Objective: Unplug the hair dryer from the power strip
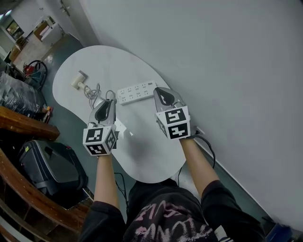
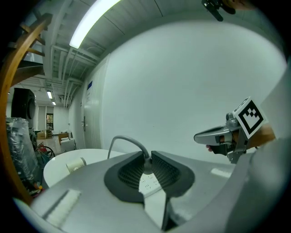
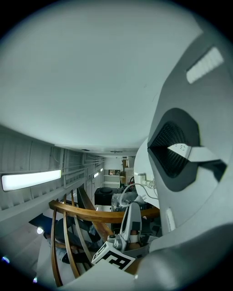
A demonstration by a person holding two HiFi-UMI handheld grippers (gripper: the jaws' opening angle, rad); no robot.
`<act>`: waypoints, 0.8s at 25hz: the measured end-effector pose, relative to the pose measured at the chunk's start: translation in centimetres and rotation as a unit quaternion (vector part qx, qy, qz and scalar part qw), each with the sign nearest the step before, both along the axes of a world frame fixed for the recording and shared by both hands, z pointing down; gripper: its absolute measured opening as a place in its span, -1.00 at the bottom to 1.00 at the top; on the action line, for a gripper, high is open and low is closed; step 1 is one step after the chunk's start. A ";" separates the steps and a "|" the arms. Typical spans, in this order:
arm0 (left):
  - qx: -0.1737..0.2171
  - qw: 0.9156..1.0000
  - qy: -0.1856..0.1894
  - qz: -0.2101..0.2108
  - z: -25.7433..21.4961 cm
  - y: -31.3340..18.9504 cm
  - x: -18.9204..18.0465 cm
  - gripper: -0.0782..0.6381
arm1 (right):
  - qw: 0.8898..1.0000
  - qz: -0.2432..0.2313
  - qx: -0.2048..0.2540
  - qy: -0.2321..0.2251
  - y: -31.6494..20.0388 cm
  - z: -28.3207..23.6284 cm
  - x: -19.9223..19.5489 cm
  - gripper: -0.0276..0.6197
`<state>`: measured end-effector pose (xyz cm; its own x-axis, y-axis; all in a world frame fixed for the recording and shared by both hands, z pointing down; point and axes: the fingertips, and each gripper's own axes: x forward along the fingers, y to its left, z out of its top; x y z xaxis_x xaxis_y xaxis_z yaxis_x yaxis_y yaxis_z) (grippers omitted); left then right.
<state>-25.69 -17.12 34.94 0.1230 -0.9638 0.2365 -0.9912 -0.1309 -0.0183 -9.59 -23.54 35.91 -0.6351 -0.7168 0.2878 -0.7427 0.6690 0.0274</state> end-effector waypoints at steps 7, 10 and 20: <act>0.020 1.000 0.001 -0.013 -1.7 2.1 0.5 -0.64 | 1.000 0.001 0.016 -0.013 1.6 -1.7 1.4 -0.85; 0.029 0.999 0.000 -0.017 -2.6 2.9 0.7 -0.64 | 0.999 0.001 0.025 -0.021 2.2 -2.9 1.8 -0.85; 0.057 0.998 0.005 -0.034 -5.1 6.0 1.5 -0.63 | 0.998 -0.004 0.051 -0.046 4.8 -6.3 3.0 -0.85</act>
<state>-24.23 -11.15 29.86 0.0585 -0.9907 0.1231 -0.9980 -0.0612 -0.0186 -6.58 -18.73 29.64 -0.6613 -0.7340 0.1546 -0.7398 0.6723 0.0274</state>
